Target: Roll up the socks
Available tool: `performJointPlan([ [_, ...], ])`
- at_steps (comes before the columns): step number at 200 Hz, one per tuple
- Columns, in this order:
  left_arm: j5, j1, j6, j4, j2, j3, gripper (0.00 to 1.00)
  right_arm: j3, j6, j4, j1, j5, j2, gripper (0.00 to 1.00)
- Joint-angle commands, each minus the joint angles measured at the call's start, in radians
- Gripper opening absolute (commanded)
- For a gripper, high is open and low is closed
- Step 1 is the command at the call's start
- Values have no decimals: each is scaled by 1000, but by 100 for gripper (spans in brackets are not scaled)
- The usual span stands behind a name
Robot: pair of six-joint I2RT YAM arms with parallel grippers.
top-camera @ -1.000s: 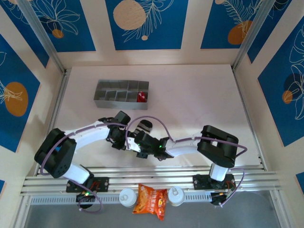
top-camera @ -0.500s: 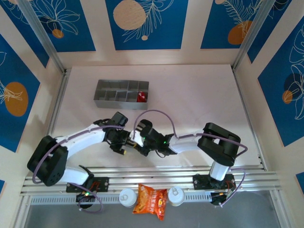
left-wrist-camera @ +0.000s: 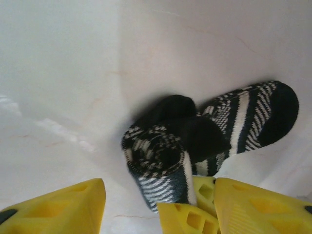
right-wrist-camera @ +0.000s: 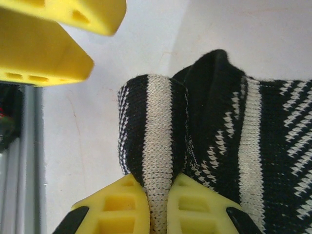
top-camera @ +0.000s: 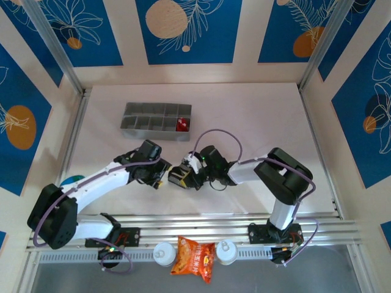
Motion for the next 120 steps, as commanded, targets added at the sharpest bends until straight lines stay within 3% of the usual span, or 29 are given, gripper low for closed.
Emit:
performJointPlan([
  [1,12,-24,67,119,53,-14,58,-31,85,-85,-38,-144,88,0],
  [79,-18,-77,50,137,132,-8,54,51,95,-199,-64,-178,170,0],
  [120,-64,-92,10,-16,91,7,58,94,104,-259,-76,-172,196,0],
])
